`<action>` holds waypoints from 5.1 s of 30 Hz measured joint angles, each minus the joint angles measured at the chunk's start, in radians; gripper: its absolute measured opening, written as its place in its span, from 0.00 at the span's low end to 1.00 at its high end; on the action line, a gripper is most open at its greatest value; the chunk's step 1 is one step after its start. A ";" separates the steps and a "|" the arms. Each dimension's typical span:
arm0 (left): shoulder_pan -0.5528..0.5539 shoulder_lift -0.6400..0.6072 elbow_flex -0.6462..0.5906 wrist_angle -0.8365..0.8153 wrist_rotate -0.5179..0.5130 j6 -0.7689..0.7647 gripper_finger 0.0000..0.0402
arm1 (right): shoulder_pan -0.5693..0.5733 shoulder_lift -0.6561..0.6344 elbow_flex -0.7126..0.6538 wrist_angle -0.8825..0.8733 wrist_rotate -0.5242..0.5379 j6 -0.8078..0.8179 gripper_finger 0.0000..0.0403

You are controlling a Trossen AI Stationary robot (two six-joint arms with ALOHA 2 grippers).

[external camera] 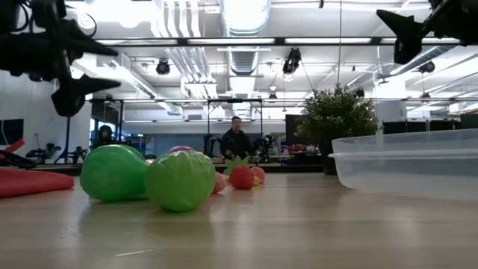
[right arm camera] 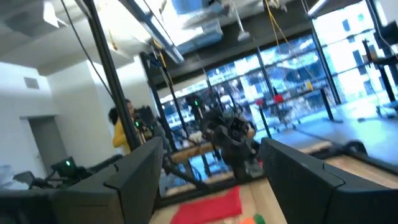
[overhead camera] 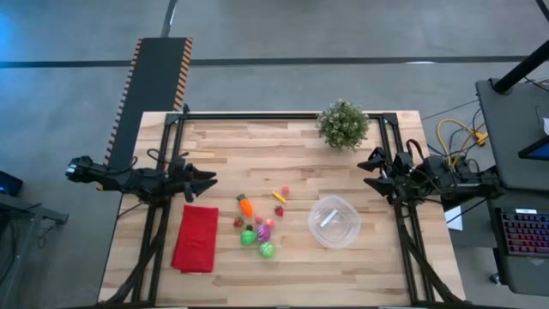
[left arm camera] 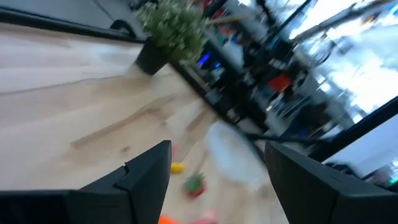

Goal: Pick and placing Produce into tupperware
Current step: Put the top pink peach into the transparent bin

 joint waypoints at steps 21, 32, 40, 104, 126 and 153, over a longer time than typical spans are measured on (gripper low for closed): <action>0.000 0.008 0.001 0.378 -0.036 -0.046 0.61 | 0.000 0.000 0.000 0.254 0.415 0.109 0.65; 0.000 0.035 0.003 0.556 -0.053 -0.044 0.61 | 0.000 0.081 0.028 0.388 0.367 0.116 0.65; 0.001 0.084 0.002 0.611 -0.084 0.008 0.61 | 0.000 0.406 0.314 0.077 0.397 0.195 0.65; -0.001 0.167 -0.002 0.156 0.297 -0.198 0.61 | -0.089 2.129 1.610 -1.259 0.018 0.685 0.63; 0.000 0.192 -0.002 0.153 0.311 -0.192 0.61 | -0.109 2.129 1.572 -1.236 0.023 0.726 0.52; -0.001 0.193 -0.002 0.110 0.312 -0.196 0.61 | -0.082 2.133 1.557 -1.193 0.039 0.726 0.37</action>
